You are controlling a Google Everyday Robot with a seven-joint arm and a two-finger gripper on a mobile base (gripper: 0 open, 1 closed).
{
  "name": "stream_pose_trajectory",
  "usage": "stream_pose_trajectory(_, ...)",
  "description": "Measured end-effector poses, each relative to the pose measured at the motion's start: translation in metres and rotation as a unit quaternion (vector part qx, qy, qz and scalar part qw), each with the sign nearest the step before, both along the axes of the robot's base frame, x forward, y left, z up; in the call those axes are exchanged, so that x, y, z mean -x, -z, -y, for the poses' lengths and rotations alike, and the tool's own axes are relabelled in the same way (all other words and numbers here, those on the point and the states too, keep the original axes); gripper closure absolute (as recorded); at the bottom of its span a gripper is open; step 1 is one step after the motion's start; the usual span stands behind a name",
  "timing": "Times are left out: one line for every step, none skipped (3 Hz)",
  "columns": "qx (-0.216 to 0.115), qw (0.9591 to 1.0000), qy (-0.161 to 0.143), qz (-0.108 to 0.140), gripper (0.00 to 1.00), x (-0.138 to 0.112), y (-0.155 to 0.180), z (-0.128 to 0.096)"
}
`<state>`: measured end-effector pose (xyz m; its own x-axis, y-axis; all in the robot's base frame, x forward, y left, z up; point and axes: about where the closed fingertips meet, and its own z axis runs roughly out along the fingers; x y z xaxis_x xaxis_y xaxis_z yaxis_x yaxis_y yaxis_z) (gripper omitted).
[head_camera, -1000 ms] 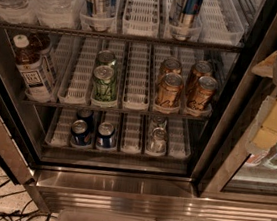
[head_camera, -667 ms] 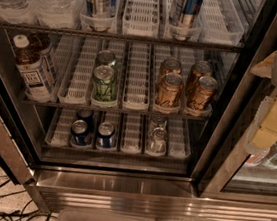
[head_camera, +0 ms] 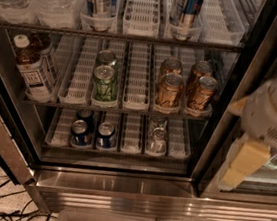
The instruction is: Pick pepsi can from bottom shelf of fridge
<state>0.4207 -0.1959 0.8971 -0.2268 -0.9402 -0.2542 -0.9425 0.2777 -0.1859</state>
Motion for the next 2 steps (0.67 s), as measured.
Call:
stream_pose_trajectory(-0.060,0.9981,-0.009,0.002,0.00,0.030,0.055,-0.020)
stream_pose_trajectory(-0.152,0.9881,-0.021,-0.006,0.00,0.046,0.130,-0.041)
